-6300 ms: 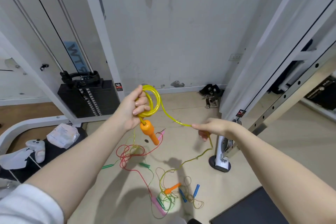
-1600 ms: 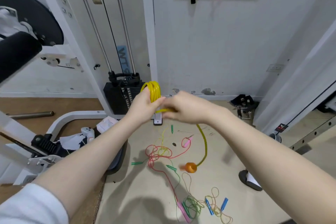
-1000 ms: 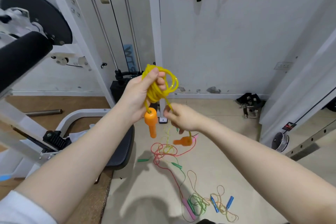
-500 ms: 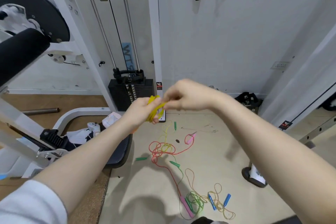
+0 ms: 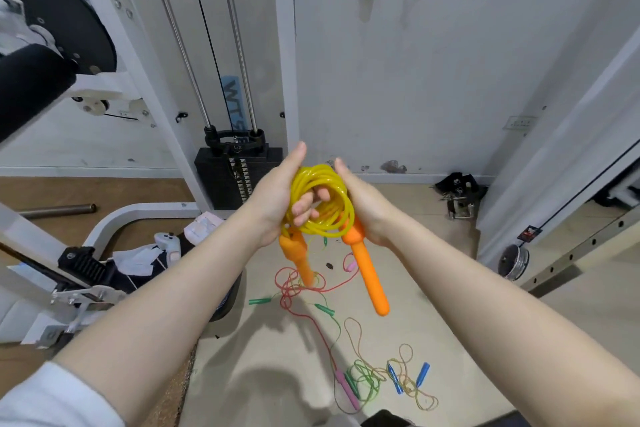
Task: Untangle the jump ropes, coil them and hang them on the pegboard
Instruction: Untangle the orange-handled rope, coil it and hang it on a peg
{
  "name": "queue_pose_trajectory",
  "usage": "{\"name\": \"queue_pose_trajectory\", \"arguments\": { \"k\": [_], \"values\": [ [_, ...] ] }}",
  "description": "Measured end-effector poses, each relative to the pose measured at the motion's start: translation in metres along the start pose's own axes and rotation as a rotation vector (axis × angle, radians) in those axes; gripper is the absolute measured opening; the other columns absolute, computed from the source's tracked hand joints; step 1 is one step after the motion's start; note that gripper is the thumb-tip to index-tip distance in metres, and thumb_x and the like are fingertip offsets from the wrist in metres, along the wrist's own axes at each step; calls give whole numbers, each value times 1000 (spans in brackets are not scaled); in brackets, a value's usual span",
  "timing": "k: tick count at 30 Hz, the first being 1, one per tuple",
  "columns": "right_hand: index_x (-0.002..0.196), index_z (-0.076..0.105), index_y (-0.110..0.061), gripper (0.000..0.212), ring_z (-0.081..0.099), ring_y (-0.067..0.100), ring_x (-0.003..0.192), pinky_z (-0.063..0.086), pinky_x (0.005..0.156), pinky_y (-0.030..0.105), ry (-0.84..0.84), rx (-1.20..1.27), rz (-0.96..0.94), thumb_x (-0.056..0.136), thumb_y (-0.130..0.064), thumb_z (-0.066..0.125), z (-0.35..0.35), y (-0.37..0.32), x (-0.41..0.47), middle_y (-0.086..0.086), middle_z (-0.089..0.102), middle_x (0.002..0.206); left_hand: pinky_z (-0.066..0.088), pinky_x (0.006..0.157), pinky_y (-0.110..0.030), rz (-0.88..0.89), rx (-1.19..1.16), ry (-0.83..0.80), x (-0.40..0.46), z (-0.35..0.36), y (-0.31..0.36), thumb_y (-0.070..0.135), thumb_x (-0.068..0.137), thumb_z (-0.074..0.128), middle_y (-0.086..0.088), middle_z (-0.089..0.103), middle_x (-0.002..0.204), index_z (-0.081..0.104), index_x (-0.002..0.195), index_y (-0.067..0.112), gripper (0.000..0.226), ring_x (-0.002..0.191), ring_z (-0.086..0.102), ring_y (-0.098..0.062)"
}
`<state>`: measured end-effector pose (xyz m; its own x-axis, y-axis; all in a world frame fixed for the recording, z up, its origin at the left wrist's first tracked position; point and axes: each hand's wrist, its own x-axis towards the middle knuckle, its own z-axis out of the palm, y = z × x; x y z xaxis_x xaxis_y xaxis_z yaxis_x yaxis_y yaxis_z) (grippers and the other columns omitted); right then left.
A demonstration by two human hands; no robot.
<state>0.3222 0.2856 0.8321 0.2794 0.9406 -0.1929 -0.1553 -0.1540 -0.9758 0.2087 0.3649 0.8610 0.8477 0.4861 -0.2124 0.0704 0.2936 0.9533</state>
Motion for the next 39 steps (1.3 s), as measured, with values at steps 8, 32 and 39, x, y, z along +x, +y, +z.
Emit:
{"name": "queue_pose_trajectory", "arguments": {
  "k": [8, 32, 39],
  "values": [
    [91, 64, -22, 10, 56, 9, 71, 43, 52, 19, -67, -84, -101, 92, -25, 55, 8, -3, -14, -6, 66, 82, 41, 47, -23, 10, 113, 460, 17, -5, 12, 44, 95, 42, -1, 44, 35, 47, 52, 12, 54, 33, 40, -16],
    [78, 52, -12, 14, 44, 12, 45, 39, 43, 21, 302, -72, 105, 91, -17, 52, -26, 12, -14, 6, 46, 60, 45, 58, -21, 107, 370, 222, 7, 18, -20, 36, 75, 74, 0, 67, 70, 69, 80, 17, 20, 61, 60, -9],
    [79, 57, -14, 10, 46, 11, 49, 41, 45, 21, 211, -145, 71, 90, -13, 56, -37, 20, -23, 0, 51, 59, 54, 80, -35, -2, 177, 137, 16, 20, -39, 25, 73, 77, -10, 69, 84, 69, 87, 11, 21, 79, 64, -18]
  ]
}}
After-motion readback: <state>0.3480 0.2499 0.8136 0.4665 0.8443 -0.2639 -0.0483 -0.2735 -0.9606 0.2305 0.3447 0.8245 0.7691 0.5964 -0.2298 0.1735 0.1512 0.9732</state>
